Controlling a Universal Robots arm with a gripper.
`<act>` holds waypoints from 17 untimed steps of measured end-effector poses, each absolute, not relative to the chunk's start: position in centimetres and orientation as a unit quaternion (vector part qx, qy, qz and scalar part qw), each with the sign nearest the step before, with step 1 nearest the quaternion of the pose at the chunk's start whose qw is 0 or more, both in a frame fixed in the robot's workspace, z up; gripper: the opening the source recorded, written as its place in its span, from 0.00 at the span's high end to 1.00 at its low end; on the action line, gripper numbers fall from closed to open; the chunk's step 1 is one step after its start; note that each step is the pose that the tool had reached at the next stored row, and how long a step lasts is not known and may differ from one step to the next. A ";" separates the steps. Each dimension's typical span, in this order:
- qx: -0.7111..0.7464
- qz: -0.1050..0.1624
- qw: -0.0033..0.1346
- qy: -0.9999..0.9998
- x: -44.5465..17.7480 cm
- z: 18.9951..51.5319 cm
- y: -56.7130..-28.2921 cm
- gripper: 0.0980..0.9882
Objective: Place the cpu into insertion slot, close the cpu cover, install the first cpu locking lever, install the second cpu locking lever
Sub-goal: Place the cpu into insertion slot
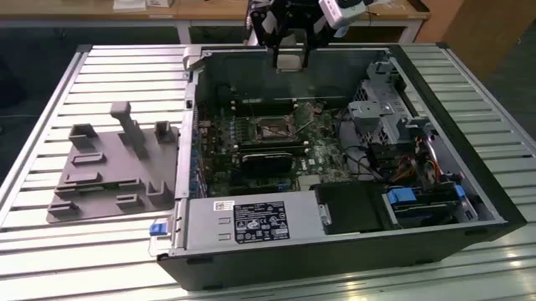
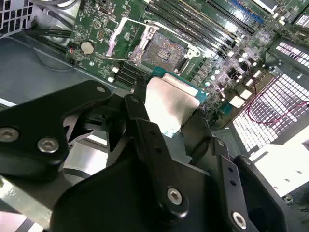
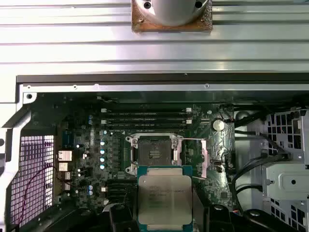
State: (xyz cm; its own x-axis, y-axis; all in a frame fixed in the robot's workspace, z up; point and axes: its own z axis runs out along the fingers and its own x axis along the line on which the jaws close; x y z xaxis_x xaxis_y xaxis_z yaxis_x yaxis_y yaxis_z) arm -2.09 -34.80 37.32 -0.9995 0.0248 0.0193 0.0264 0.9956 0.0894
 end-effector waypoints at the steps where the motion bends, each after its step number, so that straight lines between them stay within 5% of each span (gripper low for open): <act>1: -0.013 -0.045 0.009 -0.999 -2.1 37.3 -34.8 0.51; 17: -0.013 -0.045 0.009 -0.999 -2.1 36.7 -34.8 0.51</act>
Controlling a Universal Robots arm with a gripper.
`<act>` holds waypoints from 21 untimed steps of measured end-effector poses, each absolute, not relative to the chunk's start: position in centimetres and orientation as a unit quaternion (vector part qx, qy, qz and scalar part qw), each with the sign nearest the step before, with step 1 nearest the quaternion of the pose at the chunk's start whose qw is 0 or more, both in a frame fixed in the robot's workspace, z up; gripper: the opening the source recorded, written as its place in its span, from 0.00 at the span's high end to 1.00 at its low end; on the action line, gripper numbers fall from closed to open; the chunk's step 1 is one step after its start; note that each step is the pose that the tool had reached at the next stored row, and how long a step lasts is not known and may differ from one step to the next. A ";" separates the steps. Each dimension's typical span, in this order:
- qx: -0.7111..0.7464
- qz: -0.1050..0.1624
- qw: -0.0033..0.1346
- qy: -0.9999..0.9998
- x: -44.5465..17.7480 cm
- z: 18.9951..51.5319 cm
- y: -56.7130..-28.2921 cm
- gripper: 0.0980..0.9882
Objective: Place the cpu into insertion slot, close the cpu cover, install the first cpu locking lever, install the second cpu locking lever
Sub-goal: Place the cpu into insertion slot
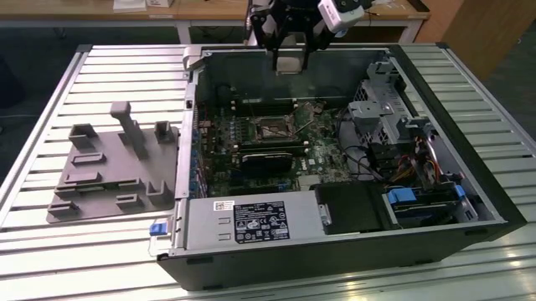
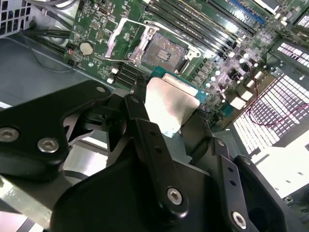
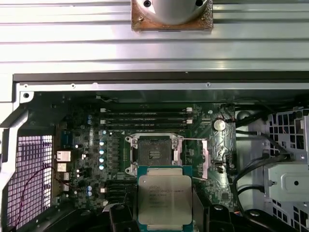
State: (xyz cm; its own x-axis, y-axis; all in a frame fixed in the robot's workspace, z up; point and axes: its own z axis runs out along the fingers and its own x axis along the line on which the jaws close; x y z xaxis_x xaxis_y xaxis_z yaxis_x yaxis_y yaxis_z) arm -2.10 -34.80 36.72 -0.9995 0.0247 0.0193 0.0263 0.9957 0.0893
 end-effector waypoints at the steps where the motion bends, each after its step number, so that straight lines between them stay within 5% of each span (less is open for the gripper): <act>1: -0.013 -0.045 0.009 -0.999 -2.1 36.5 -34.8 0.51; 21: -0.013 -0.045 0.009 -0.999 -2.4 33.4 -34.8 0.51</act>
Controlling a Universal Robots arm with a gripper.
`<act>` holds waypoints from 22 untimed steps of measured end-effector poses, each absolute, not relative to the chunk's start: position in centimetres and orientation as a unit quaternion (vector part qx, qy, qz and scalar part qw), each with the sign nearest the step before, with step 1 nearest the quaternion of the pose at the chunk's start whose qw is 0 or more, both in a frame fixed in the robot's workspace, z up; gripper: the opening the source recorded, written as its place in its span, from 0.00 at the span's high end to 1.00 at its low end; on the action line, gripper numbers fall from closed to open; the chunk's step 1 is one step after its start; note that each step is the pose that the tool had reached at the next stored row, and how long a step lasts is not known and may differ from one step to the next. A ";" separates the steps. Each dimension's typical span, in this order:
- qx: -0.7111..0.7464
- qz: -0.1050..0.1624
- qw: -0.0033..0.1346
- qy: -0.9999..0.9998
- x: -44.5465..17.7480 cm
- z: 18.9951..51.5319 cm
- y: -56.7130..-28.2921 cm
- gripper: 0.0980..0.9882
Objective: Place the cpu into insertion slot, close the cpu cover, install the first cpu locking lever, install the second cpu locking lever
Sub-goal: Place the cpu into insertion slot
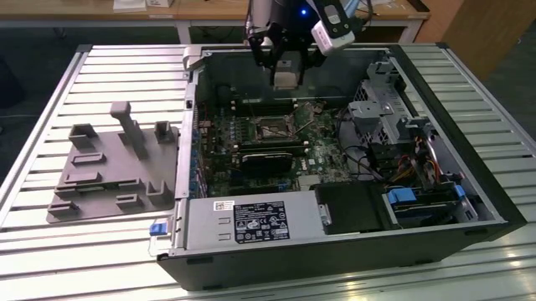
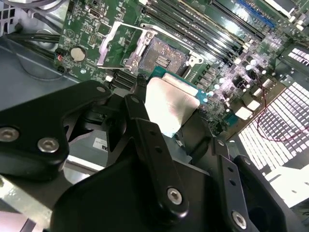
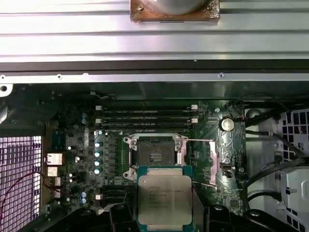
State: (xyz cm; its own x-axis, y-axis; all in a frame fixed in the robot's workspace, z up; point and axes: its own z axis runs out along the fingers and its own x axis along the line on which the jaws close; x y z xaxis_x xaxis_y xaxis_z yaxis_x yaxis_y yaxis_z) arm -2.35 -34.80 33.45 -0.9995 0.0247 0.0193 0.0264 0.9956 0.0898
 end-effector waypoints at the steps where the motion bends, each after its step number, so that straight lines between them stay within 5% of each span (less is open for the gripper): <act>1: -0.013 -0.045 0.009 -0.999 -2.4 33.3 -34.8 0.51; 22: -0.156 -0.045 0.002 -0.987 -2.4 31.0 -34.8 0.51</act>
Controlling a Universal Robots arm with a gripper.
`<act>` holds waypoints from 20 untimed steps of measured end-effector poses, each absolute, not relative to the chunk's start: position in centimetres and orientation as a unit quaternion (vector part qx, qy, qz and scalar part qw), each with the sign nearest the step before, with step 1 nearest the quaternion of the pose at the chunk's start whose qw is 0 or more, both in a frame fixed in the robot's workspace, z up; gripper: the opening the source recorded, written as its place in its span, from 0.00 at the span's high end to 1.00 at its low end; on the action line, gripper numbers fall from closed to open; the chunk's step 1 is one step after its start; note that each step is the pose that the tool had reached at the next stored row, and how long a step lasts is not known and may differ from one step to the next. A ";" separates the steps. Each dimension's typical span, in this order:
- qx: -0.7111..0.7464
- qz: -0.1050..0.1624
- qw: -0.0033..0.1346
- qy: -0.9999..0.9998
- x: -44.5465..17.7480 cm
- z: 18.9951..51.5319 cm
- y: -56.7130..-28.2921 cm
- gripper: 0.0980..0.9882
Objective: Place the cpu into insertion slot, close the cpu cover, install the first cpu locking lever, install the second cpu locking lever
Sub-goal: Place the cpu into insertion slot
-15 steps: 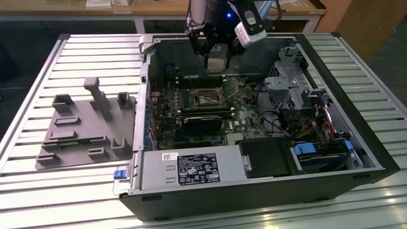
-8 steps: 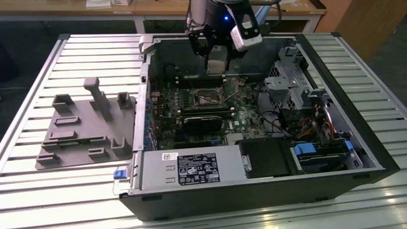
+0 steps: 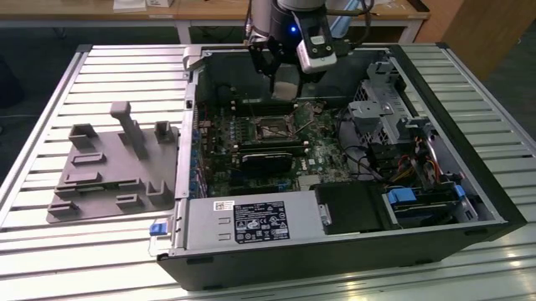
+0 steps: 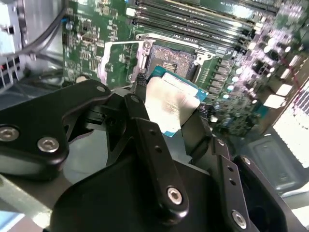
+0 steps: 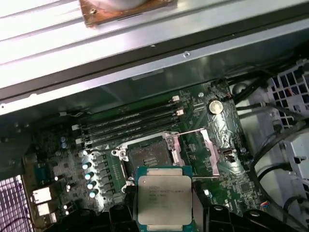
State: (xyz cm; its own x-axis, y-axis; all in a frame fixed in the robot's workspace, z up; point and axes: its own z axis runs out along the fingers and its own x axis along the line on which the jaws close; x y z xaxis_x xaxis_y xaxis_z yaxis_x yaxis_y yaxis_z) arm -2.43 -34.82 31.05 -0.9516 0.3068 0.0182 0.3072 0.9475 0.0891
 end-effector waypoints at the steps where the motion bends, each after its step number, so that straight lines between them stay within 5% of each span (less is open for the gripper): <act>1: -0.164 -0.045 0.002 -0.985 -2.4 30.9 -34.8 0.51; 20: -0.308 -0.045 -0.005 -0.950 -2.7 29.2 -34.8 0.51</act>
